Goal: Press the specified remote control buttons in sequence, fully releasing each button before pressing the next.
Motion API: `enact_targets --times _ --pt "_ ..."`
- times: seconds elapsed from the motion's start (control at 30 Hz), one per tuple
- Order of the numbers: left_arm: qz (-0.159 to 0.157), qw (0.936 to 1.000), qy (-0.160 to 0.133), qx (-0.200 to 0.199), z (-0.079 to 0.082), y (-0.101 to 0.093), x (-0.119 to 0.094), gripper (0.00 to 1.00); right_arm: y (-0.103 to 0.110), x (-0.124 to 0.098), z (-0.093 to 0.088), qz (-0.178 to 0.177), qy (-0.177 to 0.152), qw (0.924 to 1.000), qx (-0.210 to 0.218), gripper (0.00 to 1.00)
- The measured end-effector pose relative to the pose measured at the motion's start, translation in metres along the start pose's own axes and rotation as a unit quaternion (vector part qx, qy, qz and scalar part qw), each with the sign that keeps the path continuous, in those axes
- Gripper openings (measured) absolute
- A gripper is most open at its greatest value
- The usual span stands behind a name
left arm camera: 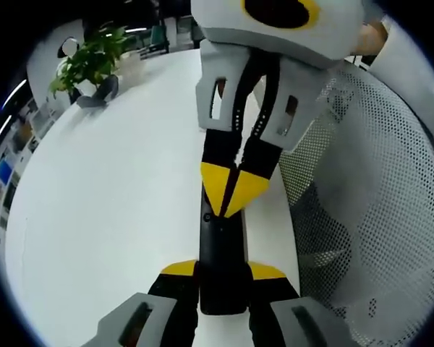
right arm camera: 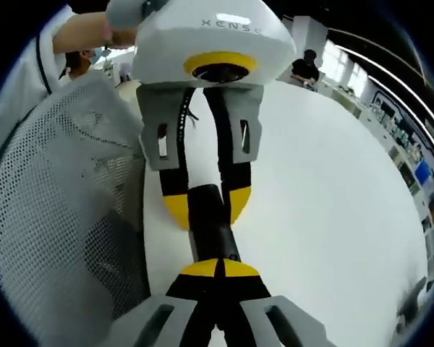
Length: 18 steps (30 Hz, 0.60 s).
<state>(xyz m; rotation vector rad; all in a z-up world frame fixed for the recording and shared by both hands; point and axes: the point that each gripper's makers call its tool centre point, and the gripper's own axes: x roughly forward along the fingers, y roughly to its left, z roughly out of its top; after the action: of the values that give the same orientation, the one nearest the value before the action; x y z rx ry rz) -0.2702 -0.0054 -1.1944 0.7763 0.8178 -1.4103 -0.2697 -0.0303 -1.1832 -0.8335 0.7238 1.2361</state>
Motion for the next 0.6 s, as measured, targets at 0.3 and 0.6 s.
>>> enact_targets --times 0.3,0.6 --pt "0.0 1.0 0.002 0.004 0.001 0.0 0.001 0.24 -0.002 0.001 0.001 0.027 0.006 0.9987 0.043 0.0" --pt "0.005 1.0 -0.008 -0.003 0.001 0.0 0.0 0.24 -0.008 0.0 0.001 0.05 -0.018 0.993 0.105 0.0"
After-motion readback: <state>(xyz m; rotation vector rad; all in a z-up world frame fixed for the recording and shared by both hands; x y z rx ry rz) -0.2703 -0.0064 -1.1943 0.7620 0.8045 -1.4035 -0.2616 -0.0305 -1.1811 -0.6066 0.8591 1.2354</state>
